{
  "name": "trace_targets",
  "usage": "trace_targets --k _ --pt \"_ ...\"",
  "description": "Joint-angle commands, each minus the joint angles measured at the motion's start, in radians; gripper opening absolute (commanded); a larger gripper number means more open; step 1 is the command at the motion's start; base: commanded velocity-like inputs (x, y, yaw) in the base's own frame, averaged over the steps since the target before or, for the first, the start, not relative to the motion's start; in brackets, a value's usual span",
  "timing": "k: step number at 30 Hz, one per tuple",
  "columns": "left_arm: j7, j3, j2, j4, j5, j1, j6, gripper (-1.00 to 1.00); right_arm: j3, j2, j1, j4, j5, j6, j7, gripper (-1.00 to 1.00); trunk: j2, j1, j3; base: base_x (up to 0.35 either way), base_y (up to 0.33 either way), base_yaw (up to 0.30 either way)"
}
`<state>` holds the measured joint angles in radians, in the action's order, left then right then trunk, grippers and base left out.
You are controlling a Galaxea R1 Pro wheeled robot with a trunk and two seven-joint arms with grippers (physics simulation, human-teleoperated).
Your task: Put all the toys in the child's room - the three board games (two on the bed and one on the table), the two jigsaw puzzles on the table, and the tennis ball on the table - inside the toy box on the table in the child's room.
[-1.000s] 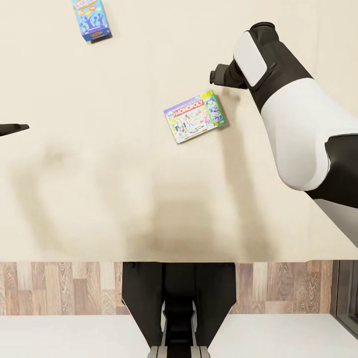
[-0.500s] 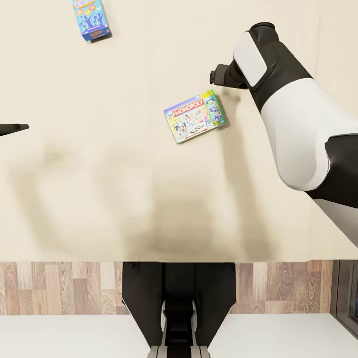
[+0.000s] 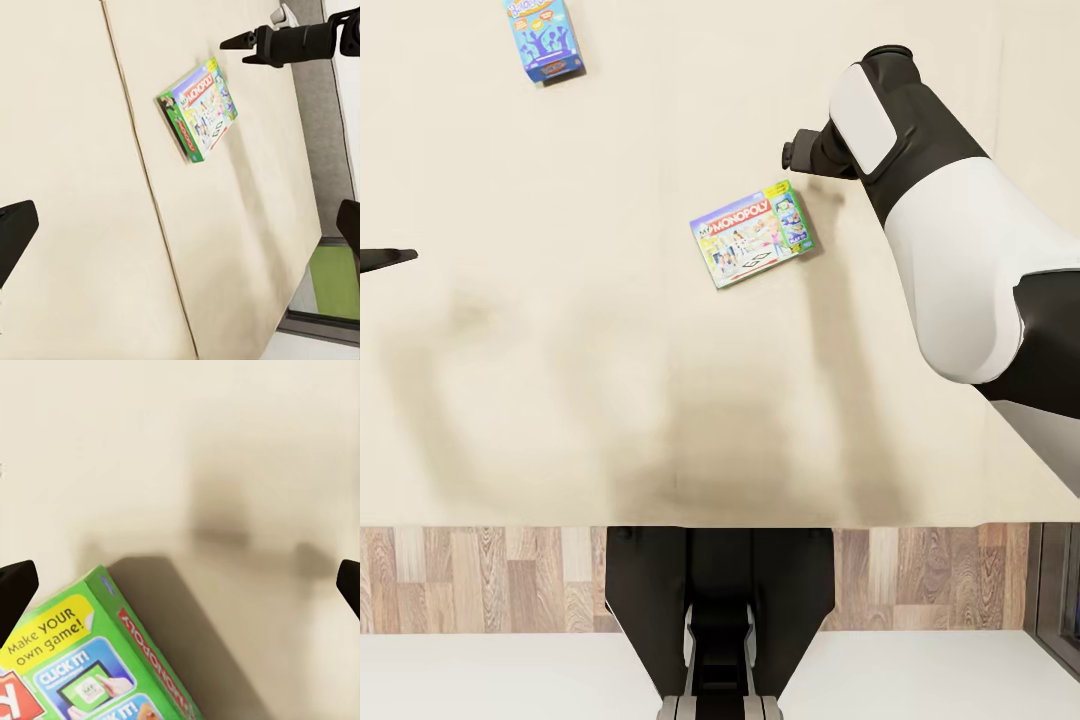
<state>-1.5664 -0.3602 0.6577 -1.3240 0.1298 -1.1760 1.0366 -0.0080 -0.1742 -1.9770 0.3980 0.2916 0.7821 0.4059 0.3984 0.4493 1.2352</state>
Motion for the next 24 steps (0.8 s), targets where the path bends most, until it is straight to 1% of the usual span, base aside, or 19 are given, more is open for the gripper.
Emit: trace_targets --k 1,7,24 --pt "-0.004 0.000 0.000 0.000 -0.001 0.000 0.011 1.00 -0.001 0.000 0.000 0.001 0.009 0.002 0.008 1.00 0.002 0.001 0.001 0.000 0.071 0.000" --pt "-0.004 0.000 0.000 0.000 -0.001 0.000 0.011 1.00 -0.001 0.000 0.000 0.001 0.009 0.002 0.008 1.00 0.002 0.001 0.001 0.000 0.045 0.000" --pt "-0.004 0.000 0.000 0.000 -0.001 0.000 0.011 1.00 -0.001 0.000 0.000 0.001 0.009 0.003 0.008 1.00 0.002 0.001 0.001 0.000 0.002 0.000"
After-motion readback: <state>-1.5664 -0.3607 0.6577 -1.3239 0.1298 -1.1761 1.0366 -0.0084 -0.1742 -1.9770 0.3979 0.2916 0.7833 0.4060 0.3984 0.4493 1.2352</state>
